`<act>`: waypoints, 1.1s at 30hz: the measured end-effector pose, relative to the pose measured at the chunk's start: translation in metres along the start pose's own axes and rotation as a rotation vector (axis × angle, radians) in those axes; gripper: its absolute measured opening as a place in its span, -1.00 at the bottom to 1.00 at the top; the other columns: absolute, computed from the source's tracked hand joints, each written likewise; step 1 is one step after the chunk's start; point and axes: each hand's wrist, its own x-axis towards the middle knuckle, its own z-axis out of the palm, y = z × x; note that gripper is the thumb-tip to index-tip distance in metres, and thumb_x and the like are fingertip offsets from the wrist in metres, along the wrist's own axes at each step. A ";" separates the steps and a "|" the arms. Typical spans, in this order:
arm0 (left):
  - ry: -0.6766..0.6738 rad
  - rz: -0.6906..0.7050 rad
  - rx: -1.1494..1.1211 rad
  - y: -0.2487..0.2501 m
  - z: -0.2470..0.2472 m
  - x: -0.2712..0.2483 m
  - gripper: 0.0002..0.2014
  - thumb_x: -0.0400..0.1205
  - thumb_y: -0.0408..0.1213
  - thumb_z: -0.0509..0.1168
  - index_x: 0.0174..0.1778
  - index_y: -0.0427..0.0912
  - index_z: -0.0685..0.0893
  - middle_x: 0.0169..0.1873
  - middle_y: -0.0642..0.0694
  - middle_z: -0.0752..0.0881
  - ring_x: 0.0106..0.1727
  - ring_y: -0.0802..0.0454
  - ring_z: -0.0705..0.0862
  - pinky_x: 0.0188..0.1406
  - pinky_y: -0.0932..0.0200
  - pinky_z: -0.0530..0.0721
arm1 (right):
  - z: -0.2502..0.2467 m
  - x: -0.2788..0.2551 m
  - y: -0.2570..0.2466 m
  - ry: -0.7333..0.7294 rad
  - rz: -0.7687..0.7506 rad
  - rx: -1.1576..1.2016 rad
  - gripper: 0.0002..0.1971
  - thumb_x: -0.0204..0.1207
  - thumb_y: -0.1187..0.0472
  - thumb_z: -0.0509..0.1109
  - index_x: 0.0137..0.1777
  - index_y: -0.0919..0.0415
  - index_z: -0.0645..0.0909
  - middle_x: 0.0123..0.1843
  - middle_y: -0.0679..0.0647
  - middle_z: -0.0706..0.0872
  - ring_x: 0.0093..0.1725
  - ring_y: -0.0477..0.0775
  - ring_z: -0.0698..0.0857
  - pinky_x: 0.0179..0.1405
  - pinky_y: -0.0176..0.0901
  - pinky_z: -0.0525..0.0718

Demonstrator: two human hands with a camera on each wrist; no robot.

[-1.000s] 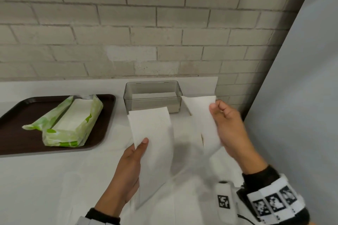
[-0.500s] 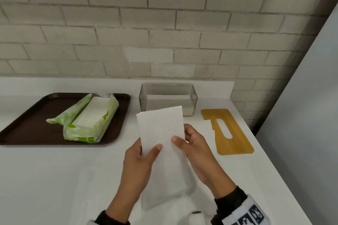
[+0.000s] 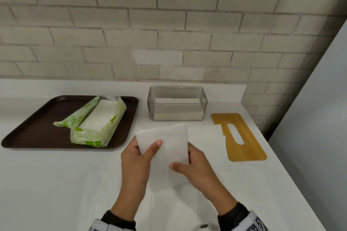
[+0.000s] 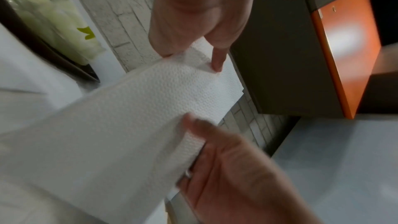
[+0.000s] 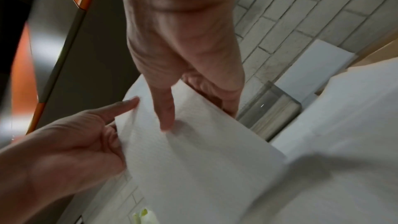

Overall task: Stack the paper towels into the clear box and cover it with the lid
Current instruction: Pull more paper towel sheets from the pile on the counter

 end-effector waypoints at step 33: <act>0.005 -0.238 0.333 -0.041 -0.028 -0.007 -0.73 0.62 -0.54 0.21 -0.09 -0.04 0.64 -0.12 -0.07 0.72 -0.04 -0.05 0.63 -0.08 0.08 0.51 | -0.052 -0.019 0.035 0.272 0.124 0.246 -0.74 0.46 0.55 0.31 -0.08 0.17 0.62 -0.15 0.03 0.74 -0.11 0.01 0.70 -0.22 -0.28 0.60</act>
